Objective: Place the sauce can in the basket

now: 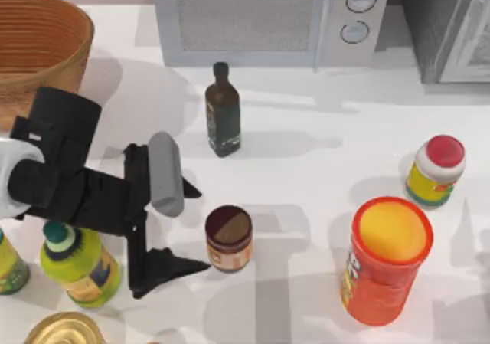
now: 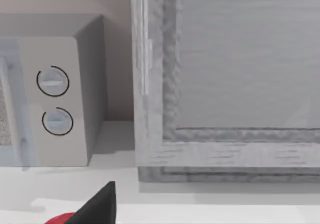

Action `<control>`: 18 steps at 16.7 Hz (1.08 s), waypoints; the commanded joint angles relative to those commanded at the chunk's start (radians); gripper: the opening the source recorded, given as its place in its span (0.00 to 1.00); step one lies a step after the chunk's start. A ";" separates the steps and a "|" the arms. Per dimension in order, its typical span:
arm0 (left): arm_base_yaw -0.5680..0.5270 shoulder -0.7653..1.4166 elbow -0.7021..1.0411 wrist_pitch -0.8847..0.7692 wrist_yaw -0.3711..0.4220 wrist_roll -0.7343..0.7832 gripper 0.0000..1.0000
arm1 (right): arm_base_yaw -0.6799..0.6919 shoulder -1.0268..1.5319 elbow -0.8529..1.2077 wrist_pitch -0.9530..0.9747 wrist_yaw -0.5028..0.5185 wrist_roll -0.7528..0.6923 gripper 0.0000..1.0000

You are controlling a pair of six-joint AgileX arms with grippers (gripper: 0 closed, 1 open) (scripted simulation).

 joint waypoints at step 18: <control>-0.170 0.220 0.011 0.339 -0.081 -0.182 1.00 | 0.000 0.000 0.000 0.000 0.000 0.000 1.00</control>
